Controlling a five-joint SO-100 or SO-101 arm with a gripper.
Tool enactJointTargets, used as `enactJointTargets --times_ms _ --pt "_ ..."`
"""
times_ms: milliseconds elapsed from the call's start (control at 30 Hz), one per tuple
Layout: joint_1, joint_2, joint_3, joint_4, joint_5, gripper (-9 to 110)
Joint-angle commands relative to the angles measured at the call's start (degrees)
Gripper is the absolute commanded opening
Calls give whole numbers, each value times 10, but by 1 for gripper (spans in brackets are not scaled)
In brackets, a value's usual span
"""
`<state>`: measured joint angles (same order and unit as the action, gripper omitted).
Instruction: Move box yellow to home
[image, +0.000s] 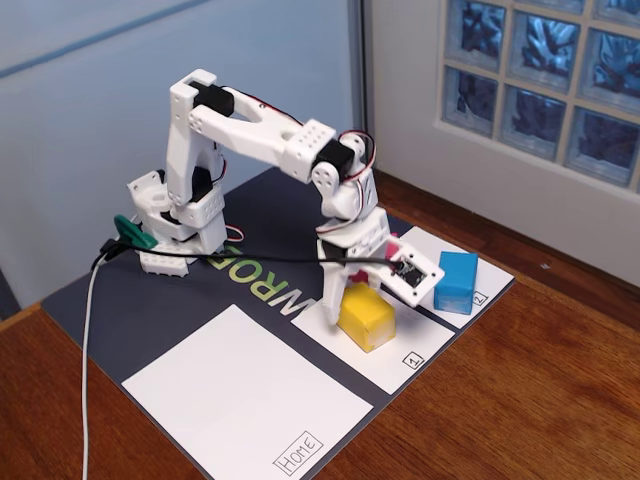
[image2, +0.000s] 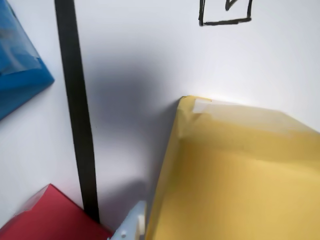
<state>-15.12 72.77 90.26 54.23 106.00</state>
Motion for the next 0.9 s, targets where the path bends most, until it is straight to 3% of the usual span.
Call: enactJointTargets --times_ms 0,367,667,867 --pt "4 -4 2 -20 4 38" --pt "10 -37 11 -64 11 28" --pt "17 -38 29 -105 8 0" --pt "19 -31 41 -134 -1 -1"
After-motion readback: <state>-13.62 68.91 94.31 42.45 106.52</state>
